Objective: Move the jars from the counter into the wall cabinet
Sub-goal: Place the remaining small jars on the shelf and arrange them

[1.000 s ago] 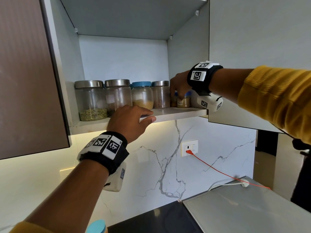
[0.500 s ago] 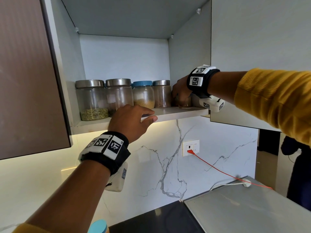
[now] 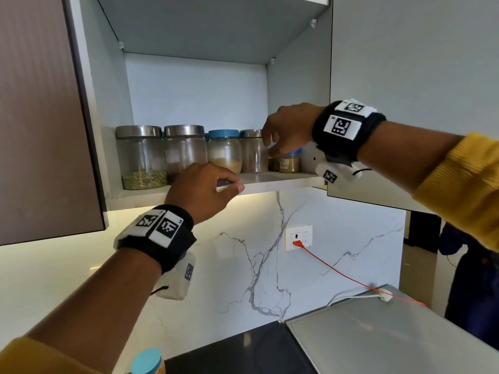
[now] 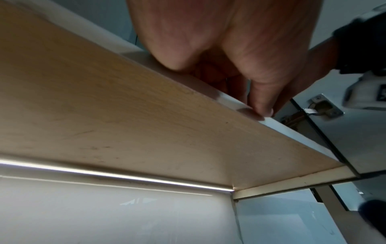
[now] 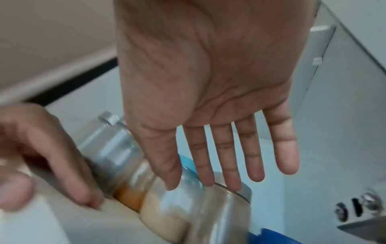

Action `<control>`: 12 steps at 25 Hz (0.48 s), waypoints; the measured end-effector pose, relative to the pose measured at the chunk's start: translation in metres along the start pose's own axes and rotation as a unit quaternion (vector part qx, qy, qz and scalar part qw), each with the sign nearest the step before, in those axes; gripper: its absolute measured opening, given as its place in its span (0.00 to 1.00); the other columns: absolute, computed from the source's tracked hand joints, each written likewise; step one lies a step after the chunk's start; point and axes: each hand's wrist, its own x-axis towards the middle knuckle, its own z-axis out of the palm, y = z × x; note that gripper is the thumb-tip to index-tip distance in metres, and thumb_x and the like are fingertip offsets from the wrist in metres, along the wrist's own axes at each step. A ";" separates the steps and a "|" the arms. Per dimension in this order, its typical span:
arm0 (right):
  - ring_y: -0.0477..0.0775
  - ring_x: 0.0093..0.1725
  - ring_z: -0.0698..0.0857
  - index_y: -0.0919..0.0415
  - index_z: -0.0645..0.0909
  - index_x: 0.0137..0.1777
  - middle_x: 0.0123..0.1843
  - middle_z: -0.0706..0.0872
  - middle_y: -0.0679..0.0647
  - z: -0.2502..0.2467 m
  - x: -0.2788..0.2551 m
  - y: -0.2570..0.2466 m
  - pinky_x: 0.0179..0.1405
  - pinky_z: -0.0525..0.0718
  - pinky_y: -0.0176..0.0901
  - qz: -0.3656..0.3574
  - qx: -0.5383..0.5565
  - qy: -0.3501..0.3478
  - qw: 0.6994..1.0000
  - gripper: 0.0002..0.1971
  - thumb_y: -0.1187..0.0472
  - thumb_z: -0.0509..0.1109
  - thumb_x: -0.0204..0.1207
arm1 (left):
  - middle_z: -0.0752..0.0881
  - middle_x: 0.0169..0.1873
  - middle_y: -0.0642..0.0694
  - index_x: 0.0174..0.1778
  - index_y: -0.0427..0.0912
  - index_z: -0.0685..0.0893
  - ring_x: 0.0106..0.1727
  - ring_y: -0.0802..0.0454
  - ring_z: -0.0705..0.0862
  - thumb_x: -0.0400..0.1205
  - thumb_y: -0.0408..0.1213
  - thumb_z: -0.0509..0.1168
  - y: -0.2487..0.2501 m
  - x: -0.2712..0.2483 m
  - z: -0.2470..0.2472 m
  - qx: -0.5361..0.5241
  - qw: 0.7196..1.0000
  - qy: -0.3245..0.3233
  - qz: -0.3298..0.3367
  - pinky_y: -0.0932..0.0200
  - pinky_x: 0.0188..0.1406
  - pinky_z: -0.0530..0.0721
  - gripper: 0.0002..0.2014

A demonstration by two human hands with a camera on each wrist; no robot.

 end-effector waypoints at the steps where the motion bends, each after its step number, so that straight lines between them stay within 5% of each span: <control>1: 0.59 0.62 0.89 0.48 0.89 0.66 0.62 0.92 0.49 -0.001 -0.013 -0.005 0.63 0.87 0.58 -0.008 0.018 0.039 0.999 0.21 0.38 0.72 0.79 | 0.93 0.55 0.57 0.56 0.53 0.94 0.58 0.57 0.90 0.83 0.49 0.73 0.003 -0.001 -0.002 -0.045 0.999 0.007 0.001 0.49 0.66 0.87 0.10; 5: 0.52 0.52 0.91 0.43 0.91 0.52 0.50 0.93 0.40 0.006 -0.066 -0.033 0.53 0.89 0.51 -0.016 0.139 0.188 0.972 0.12 0.41 0.70 0.77 | 0.93 0.53 0.62 0.53 0.55 0.94 0.57 0.64 0.89 0.84 0.48 0.71 0.024 -0.022 -0.008 -0.078 0.993 0.061 0.062 0.50 0.65 0.87 0.07; 8: 0.43 0.45 0.92 0.44 0.91 0.49 0.44 0.93 0.38 0.027 -0.107 -0.055 0.46 0.91 0.48 -0.017 0.238 0.274 0.932 0.14 0.40 0.67 0.76 | 0.91 0.53 0.65 0.53 0.55 0.93 0.58 0.68 0.87 0.85 0.48 0.70 0.037 -0.060 -0.001 -0.063 0.990 0.080 0.096 0.62 0.62 0.84 0.07; 10: 0.40 0.46 0.91 0.45 0.92 0.49 0.45 0.93 0.37 0.052 -0.134 -0.071 0.43 0.90 0.47 -0.019 0.299 0.293 0.908 0.15 0.40 0.67 0.78 | 0.89 0.52 0.71 0.54 0.57 0.92 0.57 0.72 0.85 0.85 0.51 0.69 0.035 -0.093 0.014 -0.048 0.995 0.055 0.075 0.72 0.60 0.80 0.08; 12: 0.40 0.47 0.91 0.45 0.92 0.49 0.47 0.94 0.36 0.089 -0.157 -0.090 0.43 0.89 0.46 -0.028 0.352 0.284 0.891 0.14 0.41 0.67 0.80 | 0.89 0.52 0.71 0.54 0.58 0.92 0.56 0.72 0.86 0.85 0.52 0.70 0.026 -0.131 0.034 -0.055 0.997 0.014 0.055 0.70 0.61 0.82 0.08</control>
